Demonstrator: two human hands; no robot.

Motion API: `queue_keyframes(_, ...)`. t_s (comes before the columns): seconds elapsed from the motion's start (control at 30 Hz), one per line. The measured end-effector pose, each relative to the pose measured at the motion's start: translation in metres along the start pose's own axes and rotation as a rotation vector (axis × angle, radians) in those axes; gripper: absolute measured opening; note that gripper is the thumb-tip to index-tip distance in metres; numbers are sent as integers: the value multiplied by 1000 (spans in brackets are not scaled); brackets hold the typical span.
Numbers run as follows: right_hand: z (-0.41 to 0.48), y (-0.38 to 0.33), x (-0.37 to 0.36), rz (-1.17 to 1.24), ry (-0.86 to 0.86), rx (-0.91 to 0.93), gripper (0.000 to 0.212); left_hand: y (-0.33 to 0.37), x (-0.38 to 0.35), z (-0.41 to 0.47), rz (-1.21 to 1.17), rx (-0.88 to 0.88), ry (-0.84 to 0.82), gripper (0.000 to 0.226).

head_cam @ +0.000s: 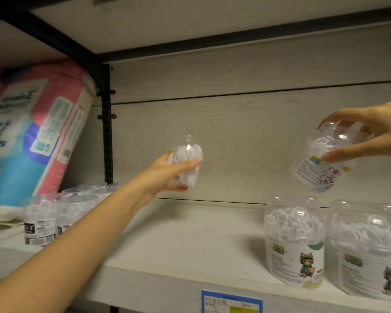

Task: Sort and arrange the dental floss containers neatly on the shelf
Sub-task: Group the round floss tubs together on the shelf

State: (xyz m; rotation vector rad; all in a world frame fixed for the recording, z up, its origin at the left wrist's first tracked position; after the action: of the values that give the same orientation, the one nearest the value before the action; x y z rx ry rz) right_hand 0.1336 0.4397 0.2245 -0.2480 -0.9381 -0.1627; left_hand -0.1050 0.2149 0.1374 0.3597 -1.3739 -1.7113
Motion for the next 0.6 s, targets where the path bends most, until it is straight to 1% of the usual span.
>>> queue_keyframes(0.07,5,1,3,23,32,0,66,3,-2,-19,-344,57,-31,31)
queue_keyframes(0.1,8,1,4,35,39,-1,63,6,-2,-27,-455,53,-35,34)
queue_keyframes(0.13,10,0,4,53,43,-3,62,7,-2,-33,-504,36,-23,37)
queue_keyframes(0.17,10,-2,3,71,43,-6,62,9,-3,-39,-502,7,4,36)
queue_keyframes(0.2,10,-5,2,77,37,-9,64,9,-3,-43,-432,-39,70,34)
queue_keyframes(0.23,10,-9,1,73,30,-10,67,11,-3,-48,-301,-98,174,37)
queue_keyframes(0.27,9,-12,1,66,29,-9,71,15,-1,-55,-140,-172,310,47)
queue_keyframes(0.3,8,-16,1,64,29,-8,74,20,0,-63,19,-248,455,63)
queue_keyframes(0.33,6,-19,0,70,29,-6,74,25,-1,-70,147,-314,558,78)
queue_keyframes(0.37,5,-20,0,74,32,-5,71,29,-5,-75,221,-369,605,88)
queue_keyframes(0.43,2,-24,2,67,31,3,65,35,-13,-81,277,-421,621,96)
queue_keyframes(0.5,-3,-30,5,42,13,1,60,37,-18,-80,288,-434,625,95)
queue_keyframes(0.53,-6,-34,6,32,10,-8,61,37,-18,-78,264,-435,631,93)
queue_keyframes(0.6,-10,-37,6,27,-6,-31,72,35,-15,-64,154,-403,616,88)
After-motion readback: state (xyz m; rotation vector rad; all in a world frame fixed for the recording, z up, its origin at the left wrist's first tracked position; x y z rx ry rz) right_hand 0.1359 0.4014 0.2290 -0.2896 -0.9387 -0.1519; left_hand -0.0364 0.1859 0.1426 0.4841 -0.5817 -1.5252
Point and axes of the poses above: each hand's wrist, its own z-axis towards the middle knuckle, its own x-axis out of the back of the hand, y = z × x, the point moved 7 cm from there along z, towards the middle knuckle, and after that the axes turned 3 degrees about z, right-handed, at the moved point
